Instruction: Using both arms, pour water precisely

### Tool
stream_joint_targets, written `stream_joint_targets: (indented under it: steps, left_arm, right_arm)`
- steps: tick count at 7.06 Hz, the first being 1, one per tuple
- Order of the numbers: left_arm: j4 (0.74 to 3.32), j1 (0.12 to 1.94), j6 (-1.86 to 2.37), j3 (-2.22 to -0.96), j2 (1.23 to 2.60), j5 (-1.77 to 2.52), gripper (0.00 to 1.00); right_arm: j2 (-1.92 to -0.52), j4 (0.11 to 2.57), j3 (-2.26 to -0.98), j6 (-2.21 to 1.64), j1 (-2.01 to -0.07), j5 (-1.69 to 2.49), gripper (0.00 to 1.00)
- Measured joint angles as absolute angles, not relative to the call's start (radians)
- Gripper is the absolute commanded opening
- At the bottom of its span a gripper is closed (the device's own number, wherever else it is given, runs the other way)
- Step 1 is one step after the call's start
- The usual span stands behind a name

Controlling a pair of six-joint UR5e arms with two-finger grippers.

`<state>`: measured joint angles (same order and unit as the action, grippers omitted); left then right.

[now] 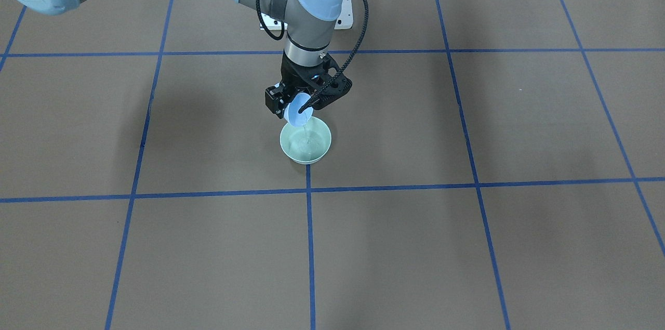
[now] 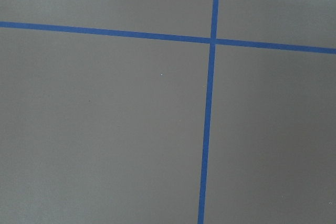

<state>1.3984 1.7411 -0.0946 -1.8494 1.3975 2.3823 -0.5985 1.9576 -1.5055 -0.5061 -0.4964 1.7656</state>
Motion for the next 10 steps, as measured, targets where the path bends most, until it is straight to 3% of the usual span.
stream_joint_targets:
  steps: [4,10]
  left_arm:
    - [1.399,1.741,-0.095,-1.842,1.405,2.383,1.00]
    - [1.399,1.741,-0.095,-1.843,1.405,2.383,1.00]
  right_arm:
    - [-0.509,2.162,-1.463,-0.497,-0.499,1.764,0.00]
    - [-0.318,2.340,-1.239,-0.493,-0.501,1.731,0.00]
